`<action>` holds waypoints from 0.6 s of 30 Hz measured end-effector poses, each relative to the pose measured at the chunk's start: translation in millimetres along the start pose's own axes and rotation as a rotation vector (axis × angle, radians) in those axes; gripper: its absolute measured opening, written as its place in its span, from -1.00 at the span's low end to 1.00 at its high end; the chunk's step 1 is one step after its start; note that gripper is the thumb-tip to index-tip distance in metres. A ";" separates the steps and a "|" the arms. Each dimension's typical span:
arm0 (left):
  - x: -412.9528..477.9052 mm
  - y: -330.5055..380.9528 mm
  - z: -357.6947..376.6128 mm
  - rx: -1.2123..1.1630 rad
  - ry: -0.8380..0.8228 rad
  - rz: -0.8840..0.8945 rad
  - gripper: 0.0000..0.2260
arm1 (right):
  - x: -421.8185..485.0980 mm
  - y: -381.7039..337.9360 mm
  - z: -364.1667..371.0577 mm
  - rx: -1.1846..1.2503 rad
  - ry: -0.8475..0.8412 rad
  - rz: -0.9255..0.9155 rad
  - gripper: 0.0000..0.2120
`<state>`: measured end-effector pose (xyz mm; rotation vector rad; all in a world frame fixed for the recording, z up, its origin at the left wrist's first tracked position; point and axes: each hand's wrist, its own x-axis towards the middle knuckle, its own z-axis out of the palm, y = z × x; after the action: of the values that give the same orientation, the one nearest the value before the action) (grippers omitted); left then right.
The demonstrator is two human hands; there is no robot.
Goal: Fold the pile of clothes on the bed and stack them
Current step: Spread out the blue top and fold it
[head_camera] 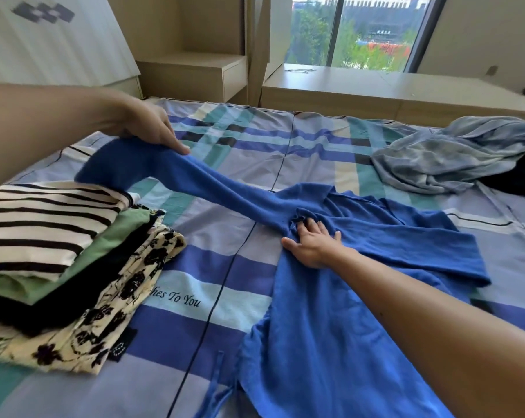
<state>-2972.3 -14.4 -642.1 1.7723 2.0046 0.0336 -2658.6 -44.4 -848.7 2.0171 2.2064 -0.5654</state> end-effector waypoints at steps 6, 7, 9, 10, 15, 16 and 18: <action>-0.5 37.4 19.5 -0.267 -0.028 0.037 -0.75 | -16.0 -43.6 -22.5 0.294 0.533 -0.311 -0.18; 1.7 48.0 24.3 -0.325 -0.035 0.043 -0.77 | -22.1 -55.3 -26.3 0.391 0.565 -0.422 -0.17; 4.0 69.6 36.3 -0.432 -0.075 0.055 -0.84 | -34.8 -77.5 -30.1 0.597 0.570 -0.555 -0.20; 5.5 79.5 42.1 -0.498 -0.102 0.054 -0.88 | -40.1 -86.7 -30.5 0.698 0.568 -0.565 -0.23; 7.6 112.4 64.0 -0.894 -0.190 0.023 -0.81 | -57.5 -84.5 -33.9 0.911 0.879 -0.328 -0.35; 7.6 115.3 66.4 -0.958 -0.194 0.015 -0.76 | -58.2 -74.4 -35.9 0.770 0.986 -0.354 -0.33; 8.4 121.1 73.3 -1.015 -0.203 0.005 -0.60 | -60.8 -54.9 -40.7 0.418 1.089 -0.477 -0.32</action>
<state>-2834.0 -6.4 -672.1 1.0525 1.4090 0.7056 -2698.0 -90.9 -780.5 2.3089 3.4901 0.1681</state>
